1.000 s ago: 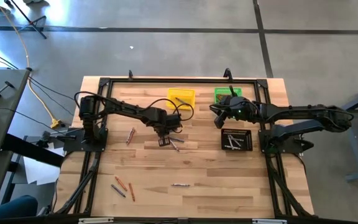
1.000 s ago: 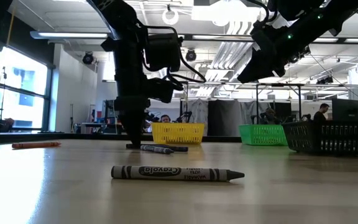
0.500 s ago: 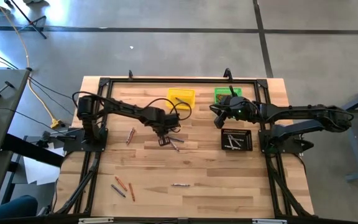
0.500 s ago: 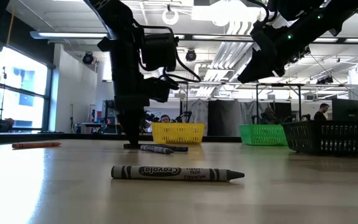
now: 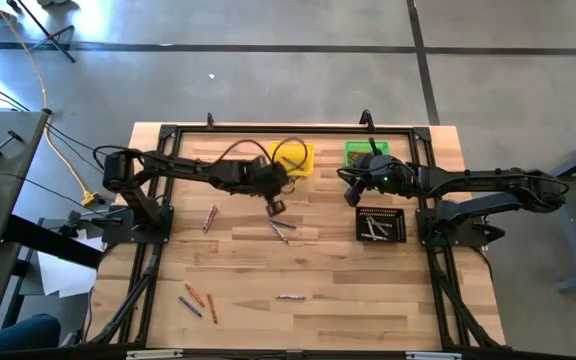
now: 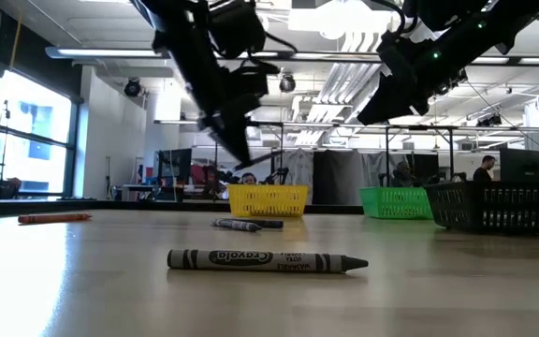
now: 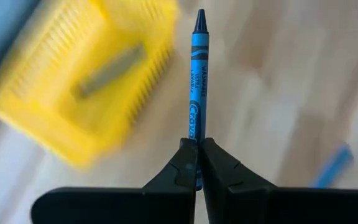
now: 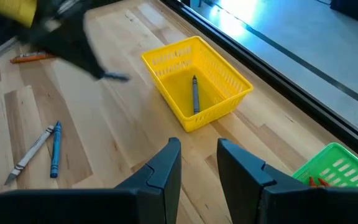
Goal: Sort crayons
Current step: Put the blue crayon into the yellow bin
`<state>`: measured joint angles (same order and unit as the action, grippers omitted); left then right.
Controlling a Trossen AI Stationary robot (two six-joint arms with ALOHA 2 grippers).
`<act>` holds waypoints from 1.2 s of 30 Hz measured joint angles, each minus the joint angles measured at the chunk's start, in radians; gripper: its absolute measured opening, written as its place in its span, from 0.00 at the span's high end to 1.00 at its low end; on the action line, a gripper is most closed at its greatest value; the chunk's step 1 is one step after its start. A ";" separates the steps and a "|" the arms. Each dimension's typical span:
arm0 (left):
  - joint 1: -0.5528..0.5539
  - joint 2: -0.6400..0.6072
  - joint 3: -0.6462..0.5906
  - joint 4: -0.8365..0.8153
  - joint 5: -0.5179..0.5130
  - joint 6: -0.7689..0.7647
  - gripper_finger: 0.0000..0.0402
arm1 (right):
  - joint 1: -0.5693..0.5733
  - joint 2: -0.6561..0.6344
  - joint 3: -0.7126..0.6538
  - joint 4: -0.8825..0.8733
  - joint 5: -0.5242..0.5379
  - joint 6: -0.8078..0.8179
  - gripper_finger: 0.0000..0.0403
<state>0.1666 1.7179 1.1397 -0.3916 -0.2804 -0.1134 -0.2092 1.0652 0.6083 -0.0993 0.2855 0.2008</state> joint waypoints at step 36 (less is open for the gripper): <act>0.242 0.103 0.003 0.324 0.125 0.149 0.86 | 0.000 0.000 0.000 0.014 0.000 -0.045 0.76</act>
<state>0.4088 1.8214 1.1427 -0.0677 -0.1551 0.0357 -0.2096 1.0649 0.6083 -0.0853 0.2855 0.1558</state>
